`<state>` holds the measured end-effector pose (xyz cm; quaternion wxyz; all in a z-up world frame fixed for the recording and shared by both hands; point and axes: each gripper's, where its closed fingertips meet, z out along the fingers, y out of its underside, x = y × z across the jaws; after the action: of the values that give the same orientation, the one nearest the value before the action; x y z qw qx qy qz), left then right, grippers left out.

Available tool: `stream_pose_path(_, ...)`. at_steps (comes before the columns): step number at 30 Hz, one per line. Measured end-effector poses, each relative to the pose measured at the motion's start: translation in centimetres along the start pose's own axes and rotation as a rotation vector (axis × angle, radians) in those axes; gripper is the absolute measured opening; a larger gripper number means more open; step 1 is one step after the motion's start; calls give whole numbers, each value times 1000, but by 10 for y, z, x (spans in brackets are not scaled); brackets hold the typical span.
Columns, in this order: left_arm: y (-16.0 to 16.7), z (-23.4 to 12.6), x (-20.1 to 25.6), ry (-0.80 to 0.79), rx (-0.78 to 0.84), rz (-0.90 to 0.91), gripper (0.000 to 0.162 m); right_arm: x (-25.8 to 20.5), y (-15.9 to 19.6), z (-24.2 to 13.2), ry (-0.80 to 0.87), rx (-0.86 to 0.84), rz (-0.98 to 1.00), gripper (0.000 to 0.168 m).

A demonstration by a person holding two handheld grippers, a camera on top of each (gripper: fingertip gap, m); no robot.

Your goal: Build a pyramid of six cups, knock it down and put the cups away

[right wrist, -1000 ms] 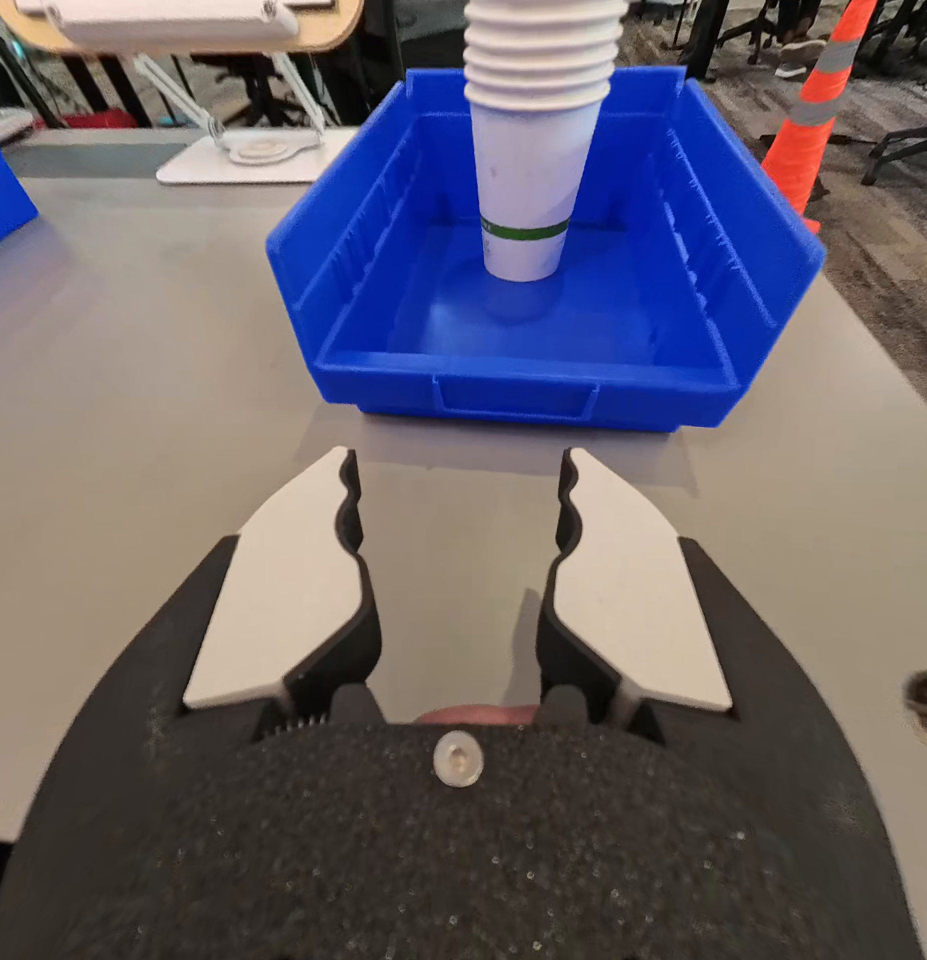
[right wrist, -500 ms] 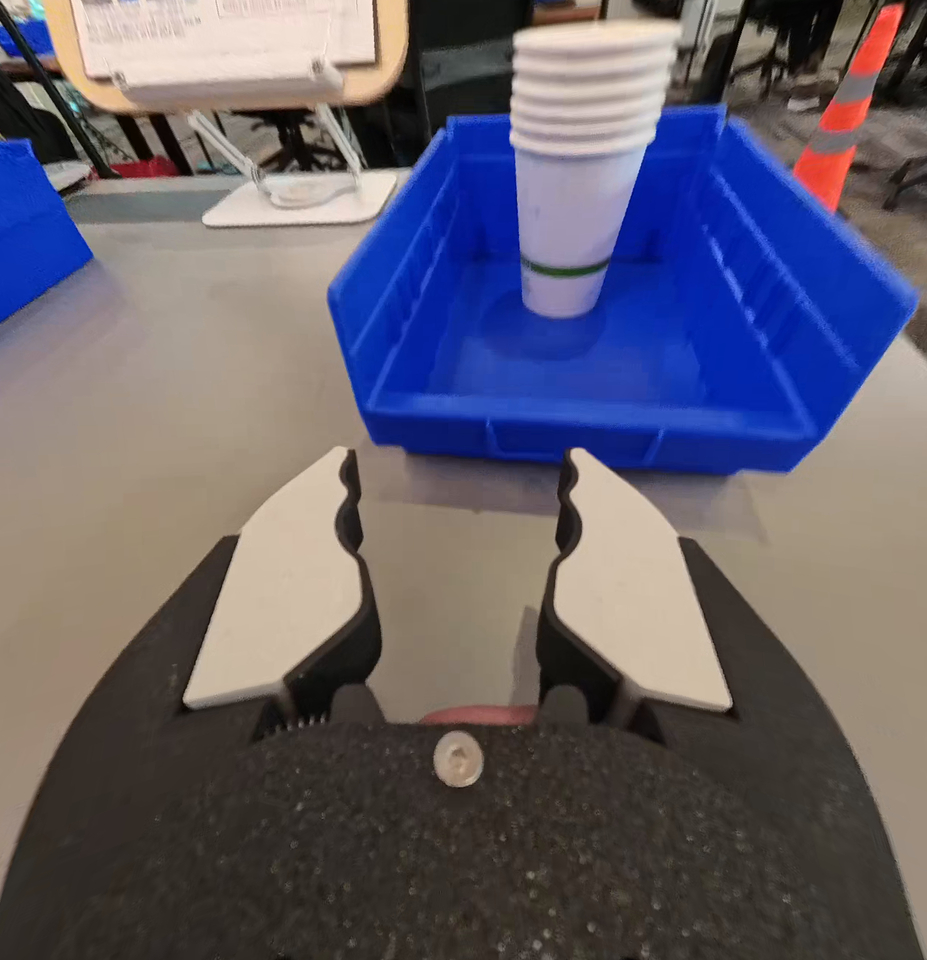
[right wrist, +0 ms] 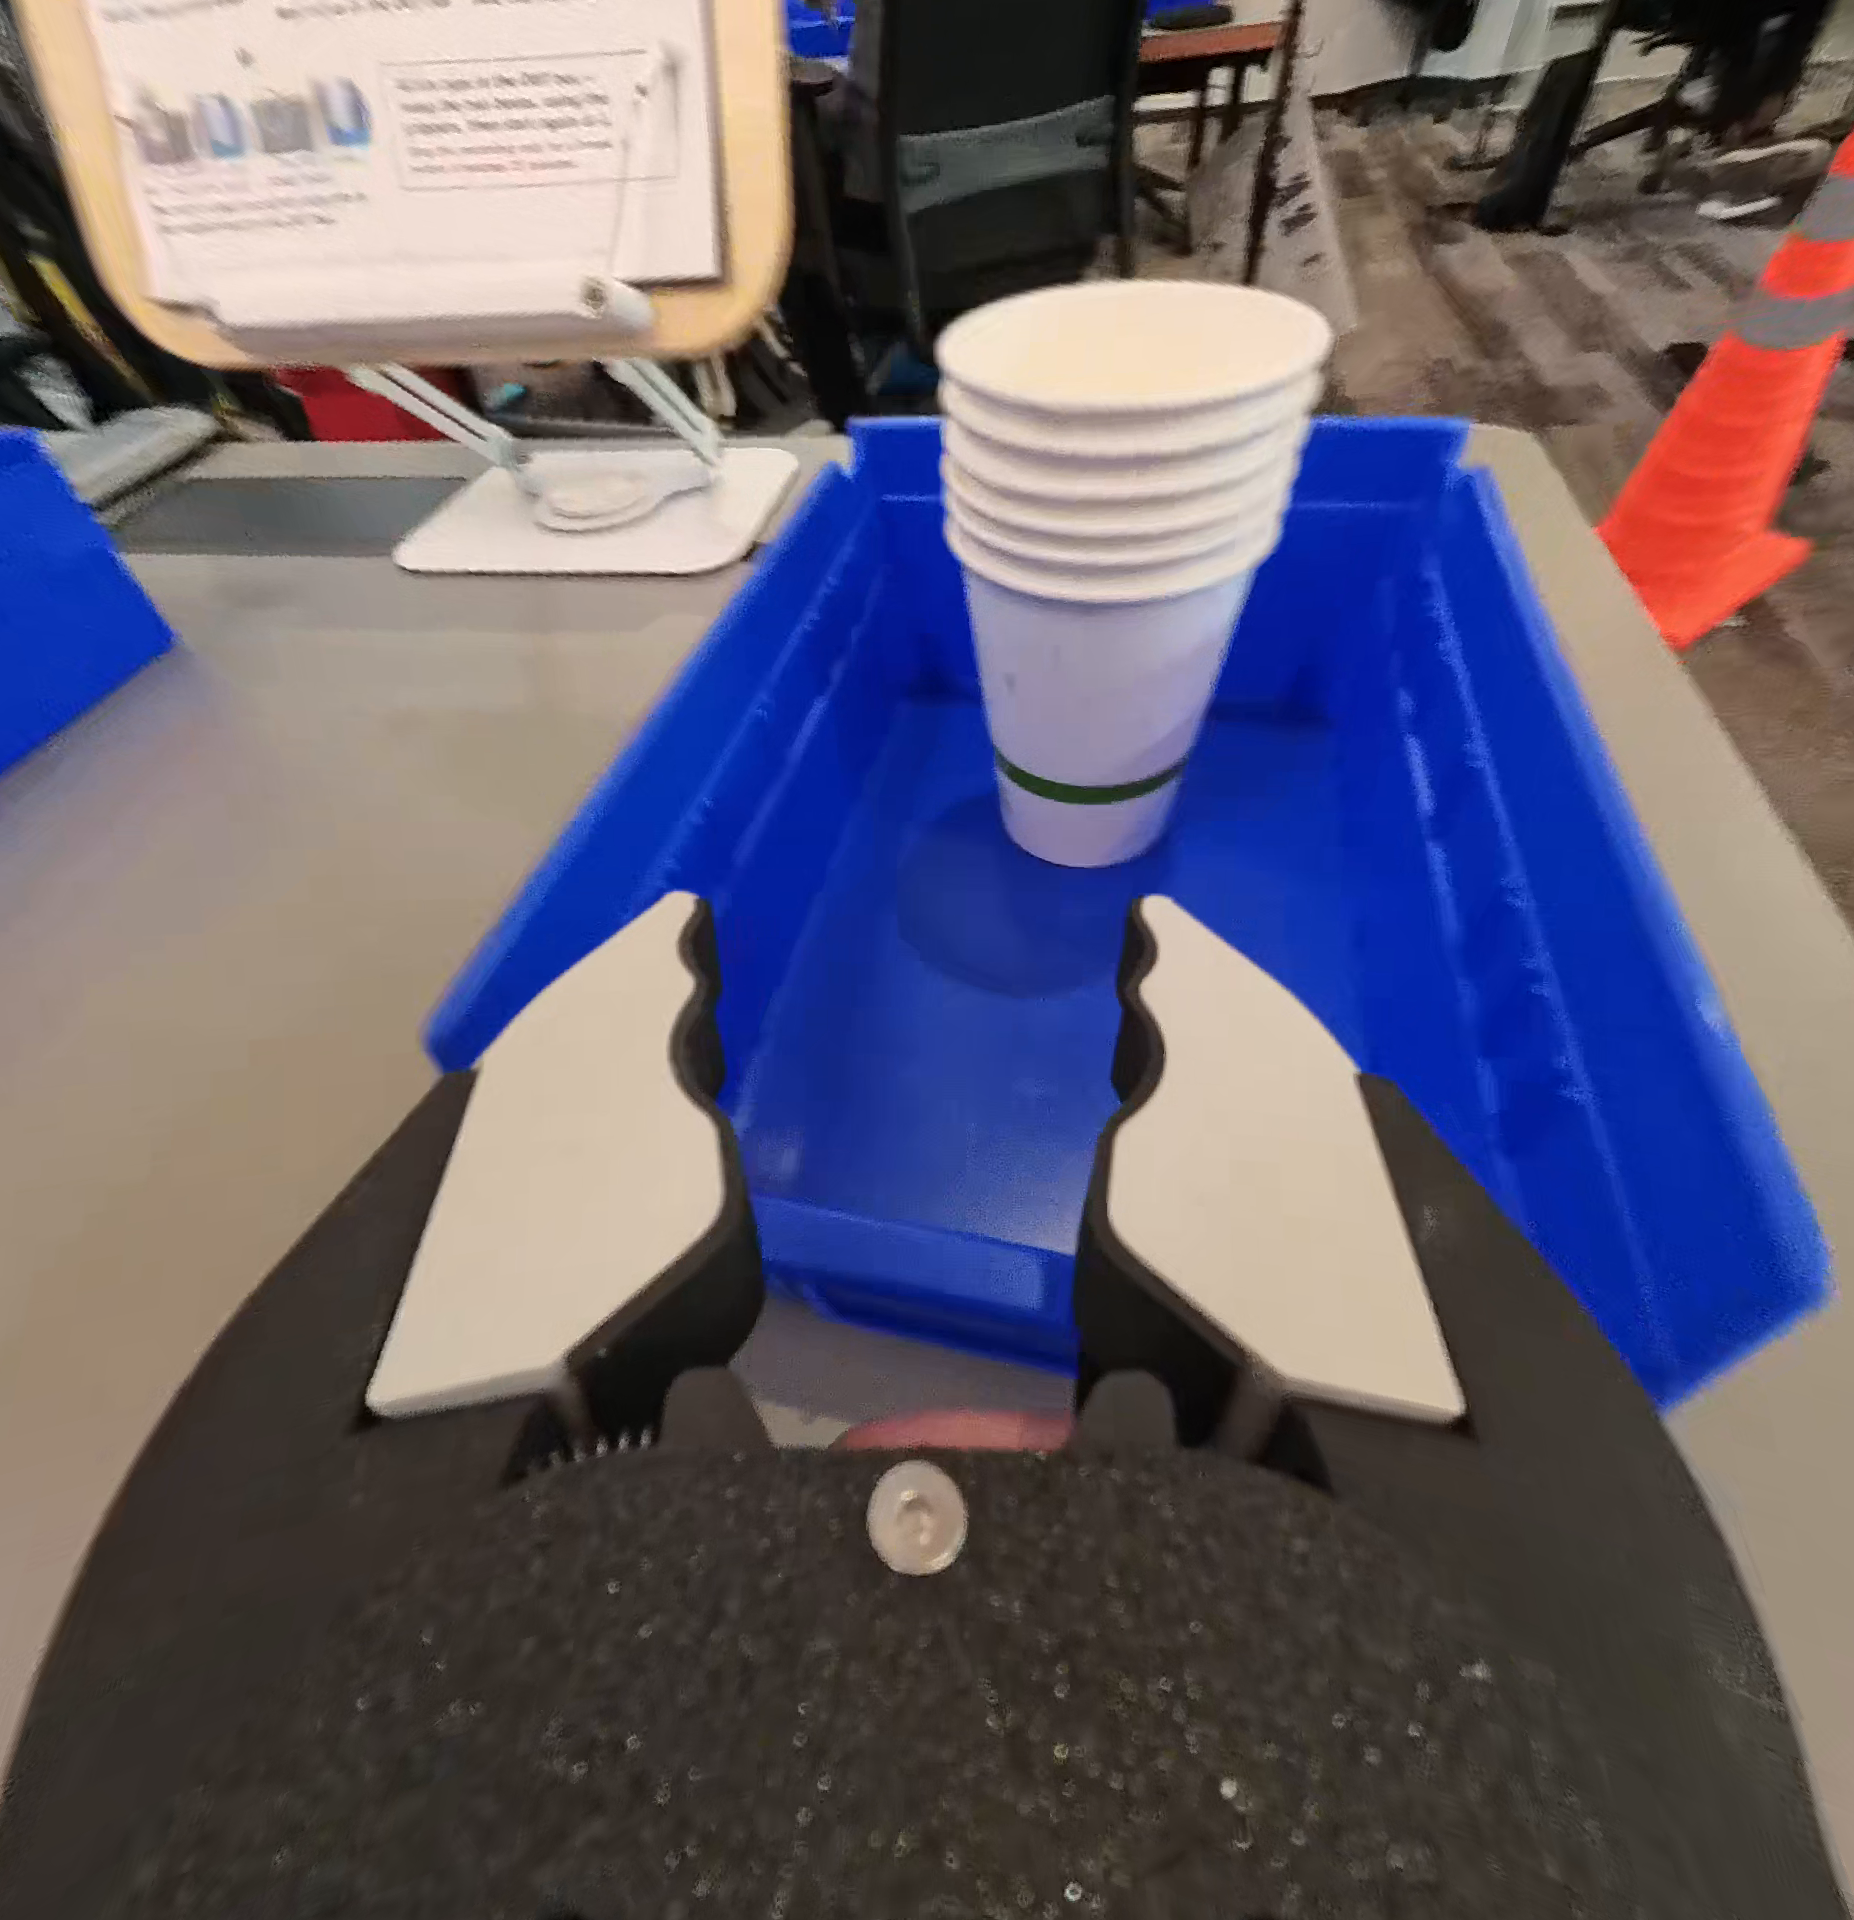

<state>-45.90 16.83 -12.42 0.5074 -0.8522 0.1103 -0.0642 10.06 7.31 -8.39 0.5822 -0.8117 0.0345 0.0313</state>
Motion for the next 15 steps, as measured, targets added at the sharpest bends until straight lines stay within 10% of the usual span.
stream_pose_path(15, -6, -26, 12, 65, 102, 32, 81, -10, 17, -74, 176, 94, -25, 72)
